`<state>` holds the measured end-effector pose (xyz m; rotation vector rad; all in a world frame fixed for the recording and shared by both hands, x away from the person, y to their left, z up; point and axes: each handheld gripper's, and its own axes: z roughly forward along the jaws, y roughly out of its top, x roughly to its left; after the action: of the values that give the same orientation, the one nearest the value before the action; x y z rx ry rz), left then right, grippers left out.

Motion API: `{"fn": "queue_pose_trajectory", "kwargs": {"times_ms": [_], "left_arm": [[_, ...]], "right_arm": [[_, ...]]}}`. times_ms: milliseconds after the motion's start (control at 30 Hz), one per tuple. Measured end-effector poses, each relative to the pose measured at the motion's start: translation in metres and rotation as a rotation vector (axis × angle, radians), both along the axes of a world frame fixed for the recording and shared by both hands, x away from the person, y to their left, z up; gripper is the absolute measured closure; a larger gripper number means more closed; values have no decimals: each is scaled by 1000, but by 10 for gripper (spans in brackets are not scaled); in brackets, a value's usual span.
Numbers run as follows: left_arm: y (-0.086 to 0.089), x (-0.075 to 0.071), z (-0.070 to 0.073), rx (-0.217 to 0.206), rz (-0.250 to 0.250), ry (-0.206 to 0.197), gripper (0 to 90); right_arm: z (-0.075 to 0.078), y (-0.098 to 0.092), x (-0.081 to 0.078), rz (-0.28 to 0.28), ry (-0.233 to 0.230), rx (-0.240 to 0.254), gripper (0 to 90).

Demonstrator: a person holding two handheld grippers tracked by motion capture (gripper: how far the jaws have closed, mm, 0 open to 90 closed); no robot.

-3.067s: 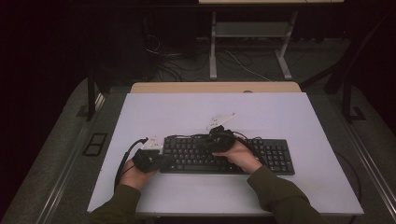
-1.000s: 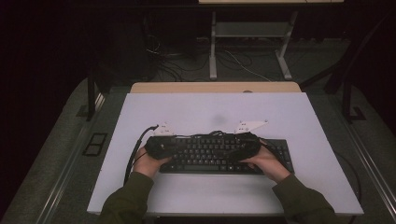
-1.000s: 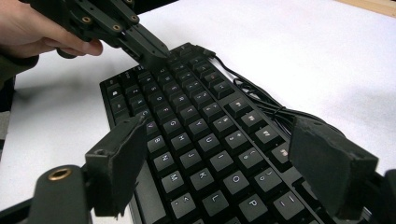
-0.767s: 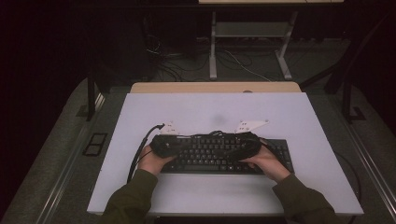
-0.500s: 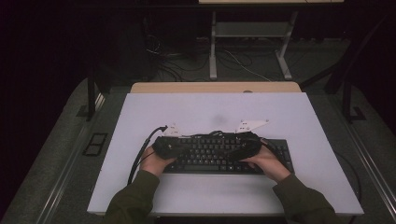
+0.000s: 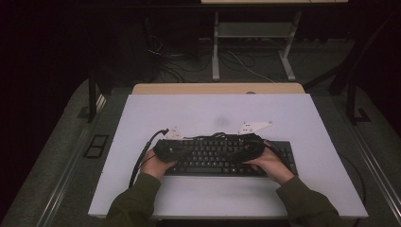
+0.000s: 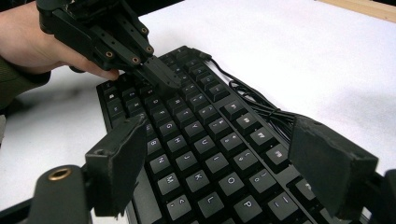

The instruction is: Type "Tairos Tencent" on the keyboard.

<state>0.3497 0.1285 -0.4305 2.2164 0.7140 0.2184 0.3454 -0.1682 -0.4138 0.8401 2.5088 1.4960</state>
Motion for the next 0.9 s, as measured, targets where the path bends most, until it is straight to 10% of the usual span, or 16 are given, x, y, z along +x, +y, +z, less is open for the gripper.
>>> {"fn": "queue_pose_trajectory", "kwargs": {"times_ms": [900], "left_arm": [[-23,-14,15,-56,-88,0,887]], "right_arm": [[-1,0,1,-7,-4,3,190]]}}
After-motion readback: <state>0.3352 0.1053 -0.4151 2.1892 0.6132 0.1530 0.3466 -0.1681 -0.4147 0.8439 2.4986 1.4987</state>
